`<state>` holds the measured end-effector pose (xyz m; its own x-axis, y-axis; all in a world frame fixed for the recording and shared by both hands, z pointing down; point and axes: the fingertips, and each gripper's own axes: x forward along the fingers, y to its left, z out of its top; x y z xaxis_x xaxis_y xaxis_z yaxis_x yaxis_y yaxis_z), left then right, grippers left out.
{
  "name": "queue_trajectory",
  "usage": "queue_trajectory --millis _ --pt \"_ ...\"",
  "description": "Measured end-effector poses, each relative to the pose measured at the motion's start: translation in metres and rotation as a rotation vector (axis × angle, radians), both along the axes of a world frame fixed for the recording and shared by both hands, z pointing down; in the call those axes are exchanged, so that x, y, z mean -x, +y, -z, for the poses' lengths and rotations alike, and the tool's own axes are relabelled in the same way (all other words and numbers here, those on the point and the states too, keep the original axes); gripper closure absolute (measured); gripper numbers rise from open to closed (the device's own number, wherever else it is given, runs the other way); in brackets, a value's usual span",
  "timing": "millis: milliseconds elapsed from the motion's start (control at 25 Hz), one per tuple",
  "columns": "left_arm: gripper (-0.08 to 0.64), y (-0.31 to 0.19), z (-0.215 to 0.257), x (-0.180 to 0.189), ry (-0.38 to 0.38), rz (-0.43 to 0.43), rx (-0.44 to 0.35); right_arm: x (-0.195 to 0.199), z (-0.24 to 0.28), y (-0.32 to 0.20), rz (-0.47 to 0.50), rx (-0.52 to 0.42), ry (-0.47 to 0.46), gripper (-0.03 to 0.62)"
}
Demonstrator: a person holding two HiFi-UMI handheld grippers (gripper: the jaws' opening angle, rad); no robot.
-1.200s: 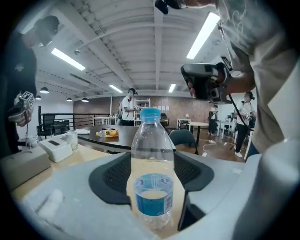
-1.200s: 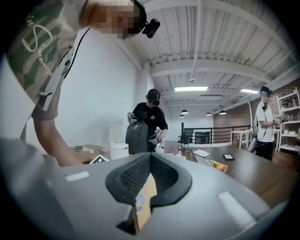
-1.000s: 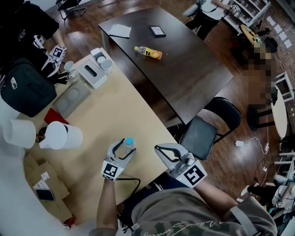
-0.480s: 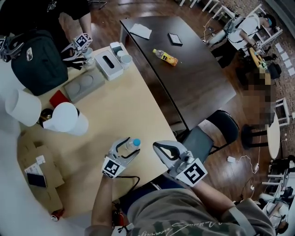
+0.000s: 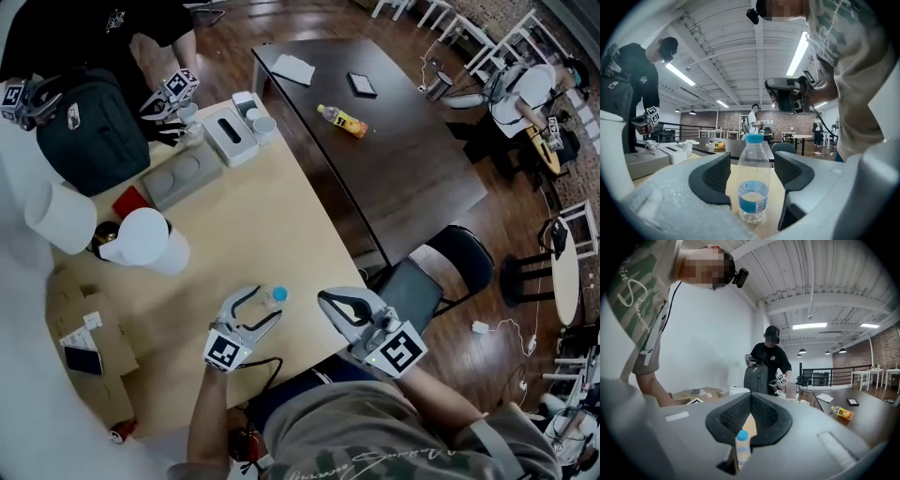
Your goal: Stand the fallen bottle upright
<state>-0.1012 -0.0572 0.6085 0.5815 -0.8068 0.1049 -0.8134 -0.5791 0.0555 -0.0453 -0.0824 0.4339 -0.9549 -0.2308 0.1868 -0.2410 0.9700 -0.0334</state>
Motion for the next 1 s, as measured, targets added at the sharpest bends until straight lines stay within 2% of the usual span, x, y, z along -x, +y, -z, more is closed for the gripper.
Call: queue_trajectory --millis 160,280,320,360,400,440,520,600,680,800,1000 --pt "0.258 0.012 0.027 0.007 -0.015 0.069 -0.037 -0.005 0.009 -0.002 -0.007 0.001 -0.044 0.589" --pt "0.262 0.02 0.045 0.008 -0.092 0.17 -0.017 -0.016 0.014 0.005 0.0 0.001 -0.07 0.589" --pt "0.273 0.023 0.051 0.008 -0.121 0.215 -0.011 -0.02 0.013 0.006 0.004 0.002 -0.077 0.589" --pt "0.356 0.026 0.06 0.01 -0.137 0.274 -0.008 -0.023 0.011 0.008 0.009 0.008 -0.086 0.589" --pt "0.505 0.031 0.072 0.014 -0.13 0.347 -0.004 -0.025 0.009 0.01 0.017 0.02 -0.096 0.589" --pt "0.557 0.038 0.085 0.018 -0.098 0.42 0.003 -0.026 0.006 0.013 0.024 0.036 -0.105 0.589" --pt "0.557 0.052 0.113 0.024 0.005 0.522 0.01 -0.028 0.001 0.02 0.038 0.058 -0.119 0.589" --pt "0.557 0.064 0.139 0.023 0.064 0.577 -0.007 -0.03 0.004 0.025 0.04 0.055 -0.139 0.589" --pt "0.557 0.077 0.156 0.014 0.07 0.589 -0.023 -0.036 0.013 0.031 0.03 0.049 -0.163 0.589" --pt "0.557 0.094 0.165 -0.001 0.075 0.544 -0.059 -0.045 0.021 0.048 0.032 0.036 -0.161 0.589" --pt "0.557 0.151 0.168 -0.003 0.063 0.501 -0.058 -0.055 0.034 0.11 0.035 0.036 -0.166 0.589"
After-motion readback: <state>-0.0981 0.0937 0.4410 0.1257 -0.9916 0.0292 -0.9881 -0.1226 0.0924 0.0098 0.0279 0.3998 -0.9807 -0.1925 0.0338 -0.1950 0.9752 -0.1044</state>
